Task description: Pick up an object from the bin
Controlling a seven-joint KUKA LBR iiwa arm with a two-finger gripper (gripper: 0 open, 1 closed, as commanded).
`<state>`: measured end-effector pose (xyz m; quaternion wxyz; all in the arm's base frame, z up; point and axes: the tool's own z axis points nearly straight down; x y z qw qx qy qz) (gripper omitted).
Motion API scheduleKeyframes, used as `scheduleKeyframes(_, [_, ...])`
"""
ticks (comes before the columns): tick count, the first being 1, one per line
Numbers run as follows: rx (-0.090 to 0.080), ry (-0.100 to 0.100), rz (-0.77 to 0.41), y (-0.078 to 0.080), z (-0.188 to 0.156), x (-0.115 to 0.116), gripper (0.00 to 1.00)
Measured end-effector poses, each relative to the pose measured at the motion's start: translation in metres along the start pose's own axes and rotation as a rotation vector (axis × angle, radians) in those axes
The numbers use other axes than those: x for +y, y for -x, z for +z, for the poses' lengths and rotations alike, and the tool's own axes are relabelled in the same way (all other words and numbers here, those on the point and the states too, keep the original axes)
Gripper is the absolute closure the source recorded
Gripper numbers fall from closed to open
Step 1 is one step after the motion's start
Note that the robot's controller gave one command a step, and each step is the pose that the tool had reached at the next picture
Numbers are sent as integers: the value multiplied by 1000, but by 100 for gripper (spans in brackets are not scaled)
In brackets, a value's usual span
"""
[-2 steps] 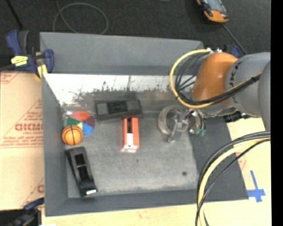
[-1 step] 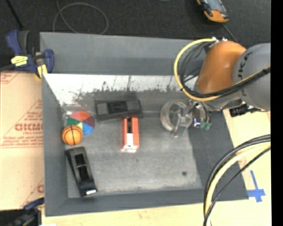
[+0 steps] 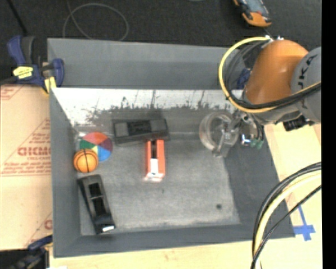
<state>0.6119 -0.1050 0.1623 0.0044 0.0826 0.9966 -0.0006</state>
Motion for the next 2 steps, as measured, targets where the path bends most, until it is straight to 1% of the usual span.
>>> scheduleKeyframes(1, [16, 1, 27, 7, -30, -5, 100])
scheduleKeyframes(2, [11, -1, -10, -2, -92, -18, 100])
